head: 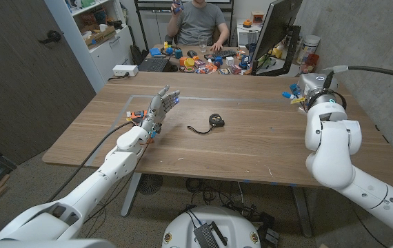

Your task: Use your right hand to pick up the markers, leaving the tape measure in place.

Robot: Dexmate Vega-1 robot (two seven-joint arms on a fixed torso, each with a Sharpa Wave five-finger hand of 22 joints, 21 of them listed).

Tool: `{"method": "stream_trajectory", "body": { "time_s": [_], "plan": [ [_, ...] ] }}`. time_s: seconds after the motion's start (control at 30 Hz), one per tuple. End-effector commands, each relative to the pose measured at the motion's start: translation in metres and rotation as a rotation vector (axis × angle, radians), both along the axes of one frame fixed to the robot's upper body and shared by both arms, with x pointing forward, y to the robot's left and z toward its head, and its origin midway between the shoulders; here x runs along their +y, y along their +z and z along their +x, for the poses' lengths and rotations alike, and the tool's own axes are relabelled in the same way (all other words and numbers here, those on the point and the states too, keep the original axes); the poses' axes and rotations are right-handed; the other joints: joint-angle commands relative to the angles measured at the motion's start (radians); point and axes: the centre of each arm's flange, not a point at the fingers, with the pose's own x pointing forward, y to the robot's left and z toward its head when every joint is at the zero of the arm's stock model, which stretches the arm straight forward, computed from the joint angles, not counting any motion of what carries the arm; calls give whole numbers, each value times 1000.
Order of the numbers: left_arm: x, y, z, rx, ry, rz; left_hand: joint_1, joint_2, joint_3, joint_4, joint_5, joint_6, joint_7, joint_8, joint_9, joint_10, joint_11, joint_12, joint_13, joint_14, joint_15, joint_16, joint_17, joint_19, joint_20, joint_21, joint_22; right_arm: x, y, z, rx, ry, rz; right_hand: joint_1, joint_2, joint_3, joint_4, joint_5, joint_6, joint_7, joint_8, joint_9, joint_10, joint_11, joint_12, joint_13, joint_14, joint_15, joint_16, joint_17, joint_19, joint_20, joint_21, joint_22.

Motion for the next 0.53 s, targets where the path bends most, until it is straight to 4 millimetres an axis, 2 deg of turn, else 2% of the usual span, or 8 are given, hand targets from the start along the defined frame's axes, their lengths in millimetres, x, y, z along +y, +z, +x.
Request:
{"method": "stream_trajectory", "body": {
  "time_s": [0.03,0.53],
  "plan": [
    [1,1,-2,-7,1,2,11,1,6,-1,4,9,-1,4,5,8,1,4,2,7,-68,6,3,9,-76,3,5,-8,21,-13,-27,-38,-11,26,31,24,15,-5,42,-49,29,30,12,-16,5,6,11,-77,3,7,-4,-54,11,6],
    [0,3,-1,-8,-1,5,11,1,6,-1,4,9,-1,4,5,8,1,4,2,7,-68,6,3,9,-76,3,5,-9,13,-5,-14,-40,1,28,31,28,17,-15,35,-52,32,30,8,-18,4,16,16,-77,-2,15,-14,-55,32,17]
  ]
}}
